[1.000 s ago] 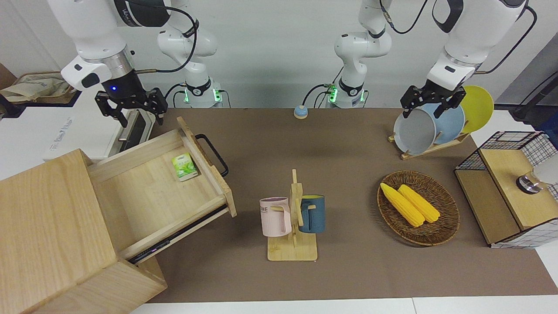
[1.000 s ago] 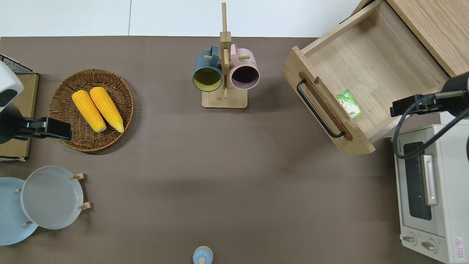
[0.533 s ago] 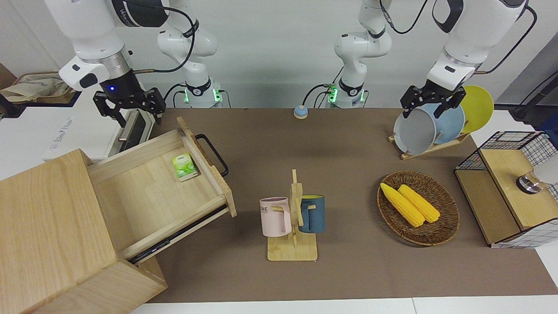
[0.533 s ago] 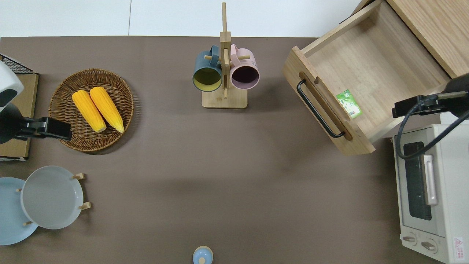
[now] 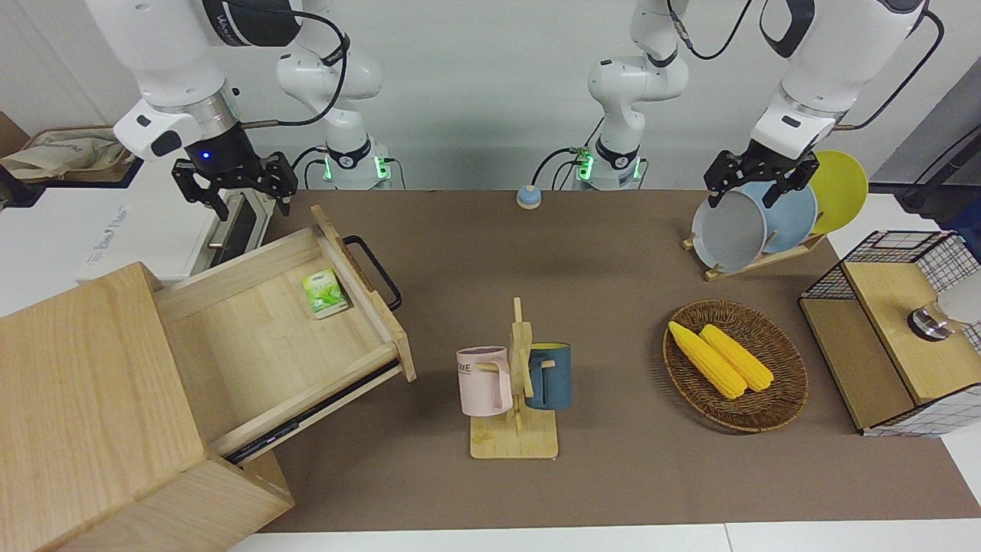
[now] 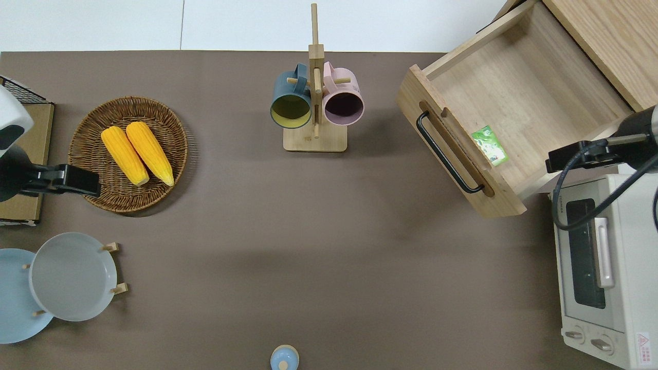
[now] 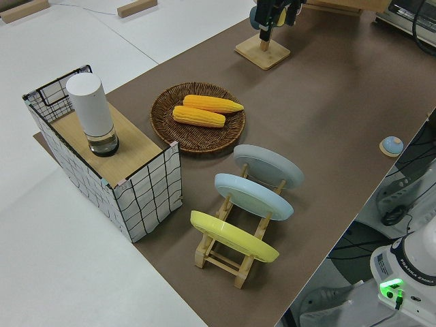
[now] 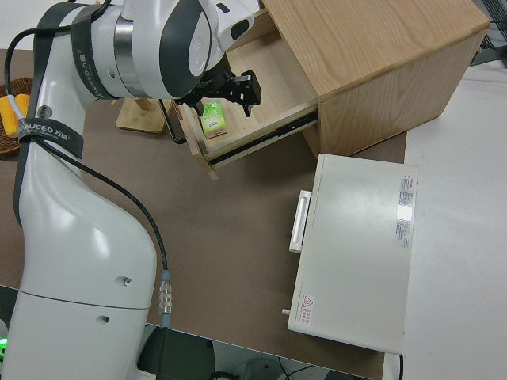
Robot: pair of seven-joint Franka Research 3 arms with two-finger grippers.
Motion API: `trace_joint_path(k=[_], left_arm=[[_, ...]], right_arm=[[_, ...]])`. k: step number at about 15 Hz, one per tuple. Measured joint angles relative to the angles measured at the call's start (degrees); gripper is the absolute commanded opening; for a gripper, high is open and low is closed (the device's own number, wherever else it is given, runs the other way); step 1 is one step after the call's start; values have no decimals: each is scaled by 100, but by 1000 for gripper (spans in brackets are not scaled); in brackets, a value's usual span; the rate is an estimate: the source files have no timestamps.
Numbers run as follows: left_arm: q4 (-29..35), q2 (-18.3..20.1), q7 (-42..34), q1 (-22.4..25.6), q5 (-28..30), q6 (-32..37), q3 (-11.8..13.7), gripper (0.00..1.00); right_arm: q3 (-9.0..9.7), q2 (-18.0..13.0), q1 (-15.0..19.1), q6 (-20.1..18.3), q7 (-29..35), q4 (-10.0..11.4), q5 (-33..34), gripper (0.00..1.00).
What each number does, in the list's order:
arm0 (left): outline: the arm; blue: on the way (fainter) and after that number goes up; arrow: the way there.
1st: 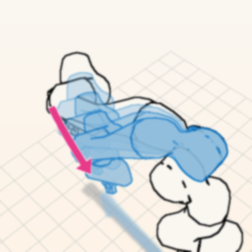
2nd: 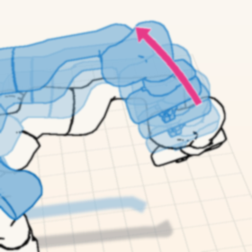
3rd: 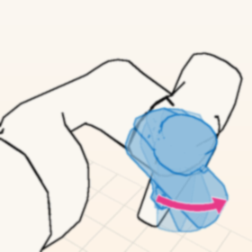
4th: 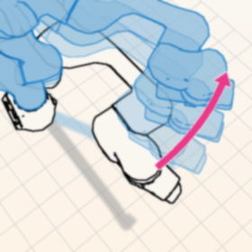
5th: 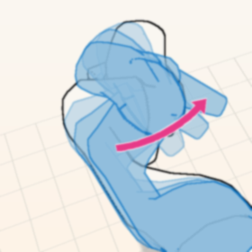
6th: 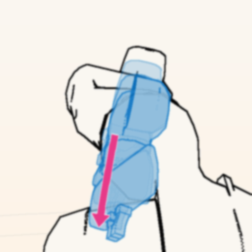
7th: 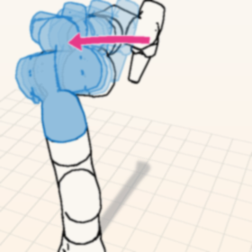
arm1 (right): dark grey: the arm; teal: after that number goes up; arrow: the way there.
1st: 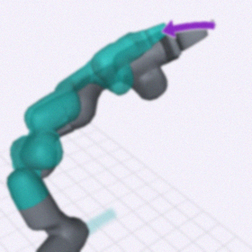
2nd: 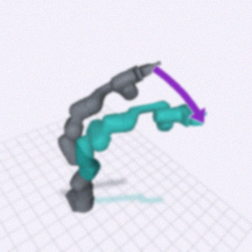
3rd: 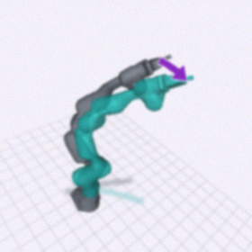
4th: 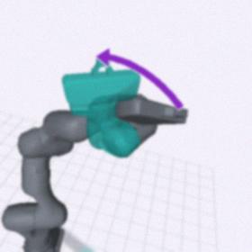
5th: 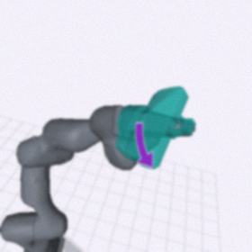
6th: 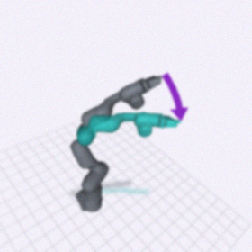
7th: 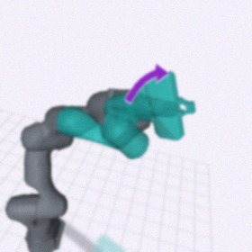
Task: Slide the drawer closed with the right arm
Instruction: 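Move the right gripper toward the front face of the open drawer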
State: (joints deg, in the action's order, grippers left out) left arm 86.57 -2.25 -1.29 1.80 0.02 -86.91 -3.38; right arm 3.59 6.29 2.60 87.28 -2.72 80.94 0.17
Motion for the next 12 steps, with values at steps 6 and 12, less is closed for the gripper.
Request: trace_joint_path(k=[6,12], left_arm=[[0,0,0,0,0,0,0,993],[0,0,0,0,0,0,0,993]], right_arm=[[0,-16,0,-70,-9,-3,1,0],[8,-26,0,-131,-33,-3,1,0]])
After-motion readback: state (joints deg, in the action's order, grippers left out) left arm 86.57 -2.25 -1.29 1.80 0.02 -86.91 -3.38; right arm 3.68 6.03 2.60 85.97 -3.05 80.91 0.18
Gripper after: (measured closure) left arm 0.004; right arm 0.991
